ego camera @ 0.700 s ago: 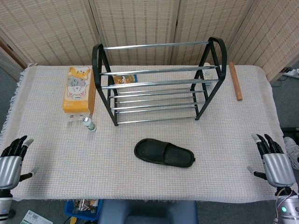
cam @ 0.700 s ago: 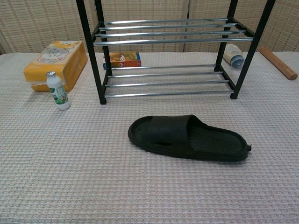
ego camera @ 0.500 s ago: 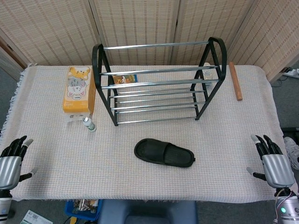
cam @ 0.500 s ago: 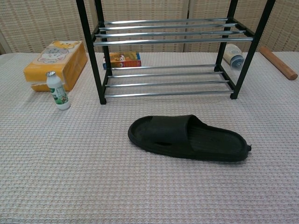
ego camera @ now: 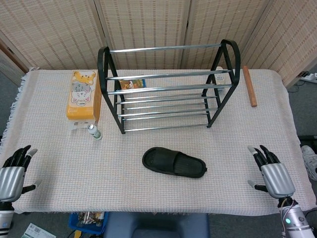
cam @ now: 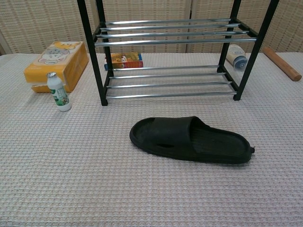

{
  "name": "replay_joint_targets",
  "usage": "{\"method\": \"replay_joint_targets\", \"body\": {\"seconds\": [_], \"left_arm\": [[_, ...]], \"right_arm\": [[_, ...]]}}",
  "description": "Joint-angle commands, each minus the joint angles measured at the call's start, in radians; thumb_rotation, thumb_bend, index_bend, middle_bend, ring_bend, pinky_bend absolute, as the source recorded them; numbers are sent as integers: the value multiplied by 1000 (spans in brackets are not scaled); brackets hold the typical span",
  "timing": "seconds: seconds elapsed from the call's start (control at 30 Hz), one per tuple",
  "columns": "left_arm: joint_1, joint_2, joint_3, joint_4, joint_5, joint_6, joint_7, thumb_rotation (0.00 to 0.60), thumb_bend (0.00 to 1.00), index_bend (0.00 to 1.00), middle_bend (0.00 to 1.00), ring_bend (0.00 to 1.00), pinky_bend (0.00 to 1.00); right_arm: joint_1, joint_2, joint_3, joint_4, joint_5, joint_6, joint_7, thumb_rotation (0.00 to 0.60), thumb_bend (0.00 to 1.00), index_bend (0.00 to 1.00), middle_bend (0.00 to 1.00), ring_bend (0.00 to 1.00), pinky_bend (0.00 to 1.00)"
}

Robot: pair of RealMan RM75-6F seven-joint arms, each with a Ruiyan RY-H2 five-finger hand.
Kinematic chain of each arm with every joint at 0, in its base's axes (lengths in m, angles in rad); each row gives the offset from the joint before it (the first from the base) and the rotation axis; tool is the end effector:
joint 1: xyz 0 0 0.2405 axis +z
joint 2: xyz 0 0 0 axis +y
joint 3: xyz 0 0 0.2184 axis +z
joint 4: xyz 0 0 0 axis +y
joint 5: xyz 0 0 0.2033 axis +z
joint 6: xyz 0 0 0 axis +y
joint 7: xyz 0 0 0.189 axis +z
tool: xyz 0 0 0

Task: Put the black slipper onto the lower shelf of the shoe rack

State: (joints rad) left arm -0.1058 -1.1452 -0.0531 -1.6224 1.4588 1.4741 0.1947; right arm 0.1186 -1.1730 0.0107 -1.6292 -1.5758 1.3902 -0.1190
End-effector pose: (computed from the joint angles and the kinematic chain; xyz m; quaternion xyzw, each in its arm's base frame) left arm -0.2726 0.2285 0.1414 -0.6172 -0.3460 -0.3384 0.6204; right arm -0.2544 -0.2201 0.1029 0.6611 -0.3789 0.3588 0.5391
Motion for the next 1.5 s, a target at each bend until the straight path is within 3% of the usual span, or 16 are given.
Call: {"method": "replay_joint_targets", "body": {"seconds": [0.03, 0.2, 0.6, 1.0, 1.3, 1.43, 1.5], "left_arm": [[3, 0, 4, 3, 0, 0, -3, 600, 175, 161, 100, 109, 250], [13, 5, 12, 11, -12, -4, -7, 600, 175, 162, 100, 110, 250], [25, 12, 26, 30, -24, -19, -37, 600, 175, 162, 100, 110, 250], [29, 9, 28, 51, -32, -28, -48, 600, 175, 163, 100, 110, 250], [29, 14, 27, 54, -34, -31, -51, 600, 176, 164, 99, 110, 250], [28, 13, 25, 57, -31, -32, -54, 600, 175, 164, 90, 110, 250], [27, 13, 26, 58, -30, -34, -56, 600, 175, 164, 88, 110, 250]], "right_arm": [[36, -29, -6, -28, -15, -51, -22, 600, 25, 21, 138, 86, 156], [84, -80, -8, -53, 0, -139, -69, 600, 49, 9, 137, 86, 156], [227, -242, 55, -72, 195, -372, -182, 600, 60, 0, 113, 86, 156], [317, -339, 101, -2, 324, -447, -212, 600, 94, 0, 113, 86, 156], [367, -389, 107, 46, 355, -472, -210, 600, 107, 0, 135, 86, 156], [383, -406, 108, 67, 373, -478, -214, 600, 147, 0, 162, 89, 175], [391, -414, 109, 76, 384, -483, -214, 600, 215, 0, 175, 99, 200]]}}
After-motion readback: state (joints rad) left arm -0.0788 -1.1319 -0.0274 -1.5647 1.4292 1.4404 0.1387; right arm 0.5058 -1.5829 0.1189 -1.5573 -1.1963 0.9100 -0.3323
